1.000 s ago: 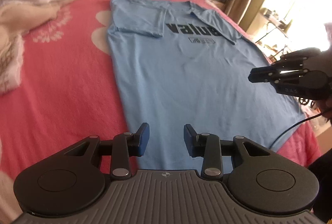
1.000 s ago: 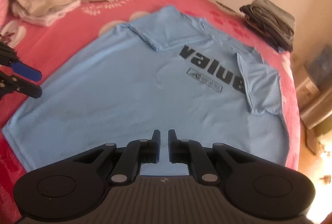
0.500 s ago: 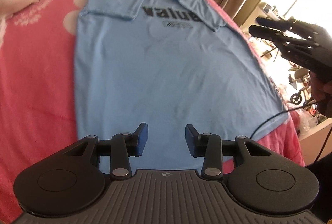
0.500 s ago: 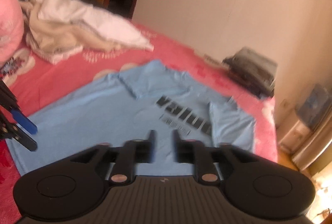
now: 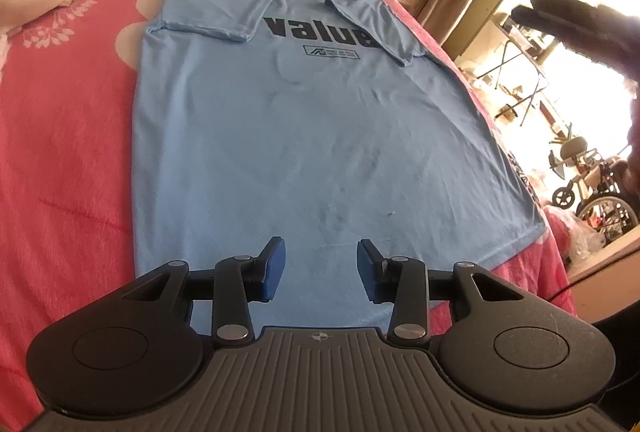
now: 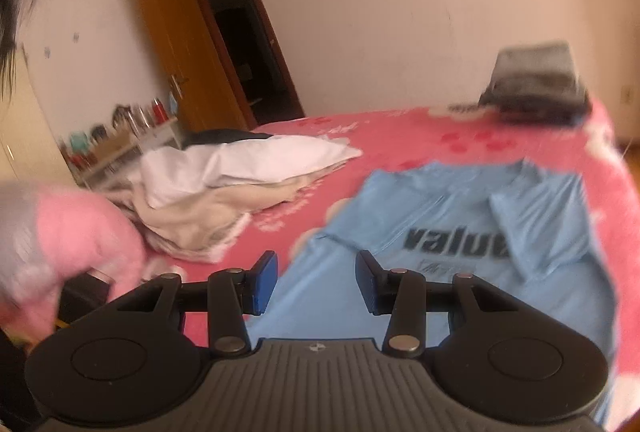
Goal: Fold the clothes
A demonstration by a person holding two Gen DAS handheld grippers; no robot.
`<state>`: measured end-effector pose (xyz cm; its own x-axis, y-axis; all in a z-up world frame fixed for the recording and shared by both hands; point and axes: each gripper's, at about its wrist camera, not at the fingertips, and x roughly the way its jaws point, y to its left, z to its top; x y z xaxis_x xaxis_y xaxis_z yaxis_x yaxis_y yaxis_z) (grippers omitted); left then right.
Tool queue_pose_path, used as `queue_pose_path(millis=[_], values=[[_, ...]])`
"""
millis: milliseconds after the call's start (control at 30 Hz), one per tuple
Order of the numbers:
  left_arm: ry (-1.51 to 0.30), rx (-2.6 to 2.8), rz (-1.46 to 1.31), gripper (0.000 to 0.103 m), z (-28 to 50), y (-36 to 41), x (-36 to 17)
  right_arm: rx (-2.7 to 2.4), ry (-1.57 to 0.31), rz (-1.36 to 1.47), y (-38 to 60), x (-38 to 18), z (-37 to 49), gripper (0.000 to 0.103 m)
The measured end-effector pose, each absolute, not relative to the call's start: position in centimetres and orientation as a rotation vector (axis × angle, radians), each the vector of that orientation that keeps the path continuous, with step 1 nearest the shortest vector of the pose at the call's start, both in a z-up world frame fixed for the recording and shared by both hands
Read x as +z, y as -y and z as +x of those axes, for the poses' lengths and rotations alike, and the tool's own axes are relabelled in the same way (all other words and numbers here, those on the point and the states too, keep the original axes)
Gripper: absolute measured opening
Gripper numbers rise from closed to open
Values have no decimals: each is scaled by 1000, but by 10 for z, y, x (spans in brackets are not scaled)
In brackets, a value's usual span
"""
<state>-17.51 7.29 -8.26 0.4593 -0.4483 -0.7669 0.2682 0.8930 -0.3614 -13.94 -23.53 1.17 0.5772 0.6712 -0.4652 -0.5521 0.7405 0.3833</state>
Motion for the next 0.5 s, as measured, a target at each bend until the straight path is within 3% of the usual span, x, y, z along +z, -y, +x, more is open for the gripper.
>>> queue_pose_path(millis=[500], values=[[-1156, -292, -251, 41, -216, -122, -115, 586, -1086, 305, 237, -91, -161, 46]])
